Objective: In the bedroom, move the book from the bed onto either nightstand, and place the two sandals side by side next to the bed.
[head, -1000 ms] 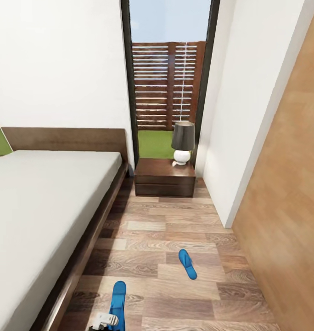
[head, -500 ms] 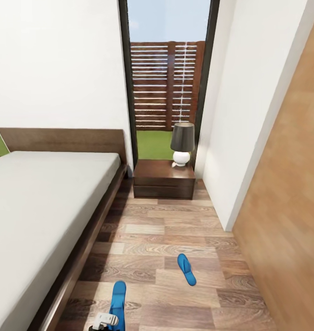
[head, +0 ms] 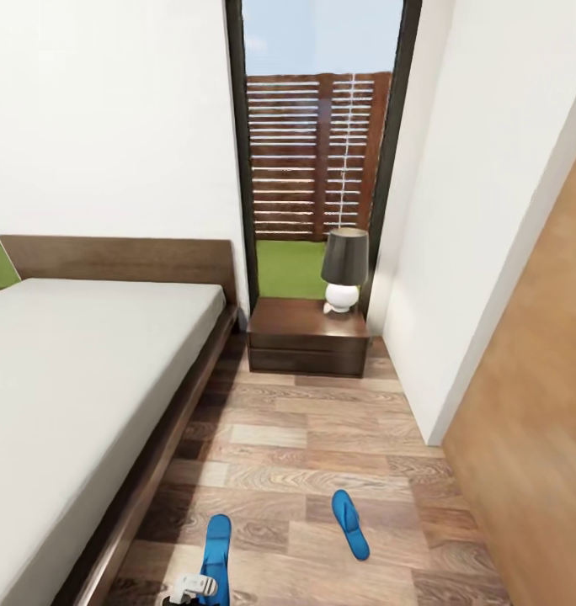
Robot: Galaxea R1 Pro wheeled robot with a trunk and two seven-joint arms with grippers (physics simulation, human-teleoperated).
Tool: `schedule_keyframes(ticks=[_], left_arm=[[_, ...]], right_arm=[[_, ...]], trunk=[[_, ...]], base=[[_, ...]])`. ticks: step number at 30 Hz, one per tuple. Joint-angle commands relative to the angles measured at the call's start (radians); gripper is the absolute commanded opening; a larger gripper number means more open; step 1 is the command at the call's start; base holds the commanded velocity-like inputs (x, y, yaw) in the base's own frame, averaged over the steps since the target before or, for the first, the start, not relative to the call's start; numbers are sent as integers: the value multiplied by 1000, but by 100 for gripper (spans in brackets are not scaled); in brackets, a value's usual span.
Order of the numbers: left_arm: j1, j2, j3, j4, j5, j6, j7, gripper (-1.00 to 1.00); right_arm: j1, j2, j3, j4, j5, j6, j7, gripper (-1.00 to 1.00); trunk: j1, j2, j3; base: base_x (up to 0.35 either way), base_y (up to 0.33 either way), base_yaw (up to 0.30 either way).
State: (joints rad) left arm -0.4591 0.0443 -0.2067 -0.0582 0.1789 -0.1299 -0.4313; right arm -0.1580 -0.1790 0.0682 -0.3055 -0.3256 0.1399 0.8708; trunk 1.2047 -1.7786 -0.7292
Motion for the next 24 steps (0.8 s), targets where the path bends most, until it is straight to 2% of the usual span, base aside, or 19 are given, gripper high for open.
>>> schedule_keyframes(ticks=[1,6,24], left_arm=[[-1,0,-8,1,10,-4,-3,-100],[-1,0,-8,1,10,-4,-3,-100],[-1,0,-8,1,10,-4,-3,-100]], right_arm=[[0,-1,7,-1,-10,7,0,100],[0,-1,7,-1,-10,7,0,100],[0,-1,7,-1,-10,7,0,100]], trunk=[[0,0,-1],[0,0,-1],[0,0,-1]], base=[[306,-87,257],[307,-109,142],[286,-139,5]])
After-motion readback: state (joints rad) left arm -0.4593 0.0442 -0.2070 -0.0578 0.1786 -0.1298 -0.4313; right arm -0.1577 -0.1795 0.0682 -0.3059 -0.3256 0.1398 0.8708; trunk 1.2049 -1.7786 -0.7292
